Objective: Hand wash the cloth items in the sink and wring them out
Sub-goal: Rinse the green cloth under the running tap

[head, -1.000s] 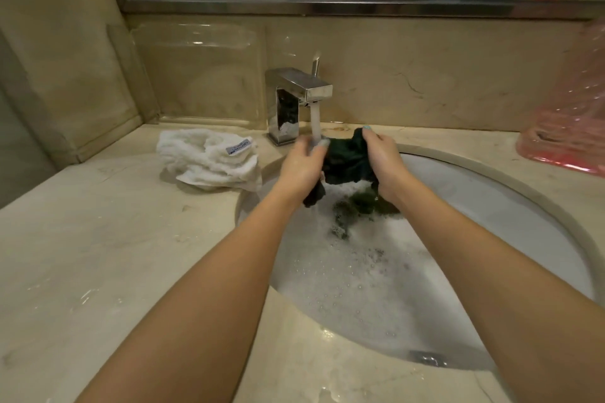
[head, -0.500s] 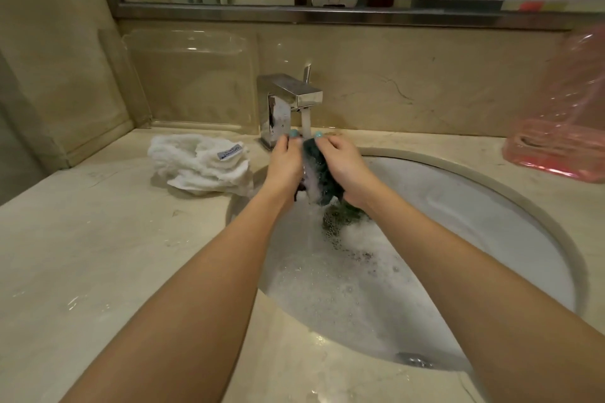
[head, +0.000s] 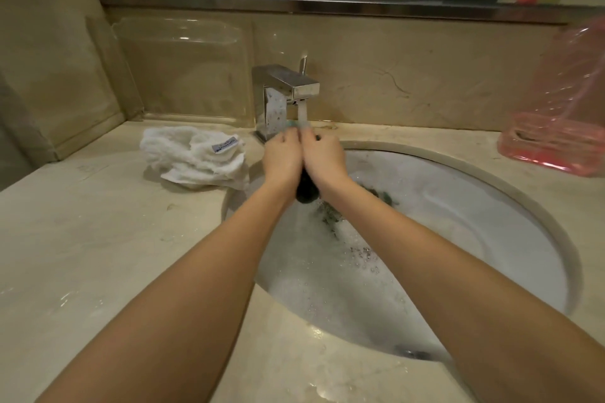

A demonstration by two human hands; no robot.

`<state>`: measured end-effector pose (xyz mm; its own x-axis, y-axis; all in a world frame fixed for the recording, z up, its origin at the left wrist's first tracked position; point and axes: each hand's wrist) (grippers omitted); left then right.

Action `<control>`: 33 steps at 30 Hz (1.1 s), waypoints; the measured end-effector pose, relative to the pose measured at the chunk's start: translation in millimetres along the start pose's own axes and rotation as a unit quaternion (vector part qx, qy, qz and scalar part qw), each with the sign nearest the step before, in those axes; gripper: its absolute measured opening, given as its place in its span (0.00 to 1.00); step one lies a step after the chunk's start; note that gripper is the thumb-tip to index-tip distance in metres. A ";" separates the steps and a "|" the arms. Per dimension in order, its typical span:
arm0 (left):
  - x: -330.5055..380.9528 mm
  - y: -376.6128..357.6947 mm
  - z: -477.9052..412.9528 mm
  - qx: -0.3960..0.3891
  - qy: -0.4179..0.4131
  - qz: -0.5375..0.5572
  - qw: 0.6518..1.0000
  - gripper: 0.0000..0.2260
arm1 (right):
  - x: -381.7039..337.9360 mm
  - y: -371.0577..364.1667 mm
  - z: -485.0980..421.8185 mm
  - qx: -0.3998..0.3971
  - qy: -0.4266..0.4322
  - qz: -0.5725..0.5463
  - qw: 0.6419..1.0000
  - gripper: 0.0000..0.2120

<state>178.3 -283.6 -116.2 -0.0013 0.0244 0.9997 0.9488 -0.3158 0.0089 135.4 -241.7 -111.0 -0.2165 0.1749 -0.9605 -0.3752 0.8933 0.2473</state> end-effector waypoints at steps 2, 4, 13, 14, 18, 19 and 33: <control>2.6 -9.6 11.7 -0.022 -0.002 0.007 1.000 0.16 | 2.7 7.9 -12.2 0.038 -0.071 -0.039 0.996 0.17; 4.8 -16.2 20.1 -0.050 0.001 0.030 0.998 0.18 | 7.0 15.1 -17.4 0.041 -0.091 -0.060 0.993 0.16; 7.4 4.8 5.1 -0.047 0.085 0.070 0.993 0.14 | 4.8 7.2 -10.4 0.002 0.020 -0.024 1.000 0.18; 9.6 2.5 9.6 -0.070 0.091 0.073 0.991 0.13 | 10.4 13.9 -16.2 0.023 0.004 -0.006 1.000 0.18; 4.6 8.2 3.5 -0.069 0.027 0.063 0.995 0.13 | 29.7 40.6 -38.1 0.065 -0.106 -0.051 0.991 0.20; 1.8 11.0 -1.4 -0.061 -0.005 0.039 0.997 0.12 | 29.5 45.2 -42.5 0.061 -0.142 -0.104 0.982 0.19; -5.0 6.4 -9.4 -0.063 0.099 0.176 0.977 0.09 | 5.6 43.8 -22.0 -0.132 -0.083 -0.201 0.967 0.08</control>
<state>181.5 -294.8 -121.0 0.2453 -0.2874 0.9259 0.8551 -0.3859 -0.3463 97.9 -210.7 -102.7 0.1336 -0.0817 -0.9877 -0.6202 0.7704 -0.1476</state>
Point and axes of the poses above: each hand's wrist, its own z-axis away from the middle knuckle, its own y-axis out of the back of the hand, x = y × z, and after that the axes turned 11 degrees about x, right-handed
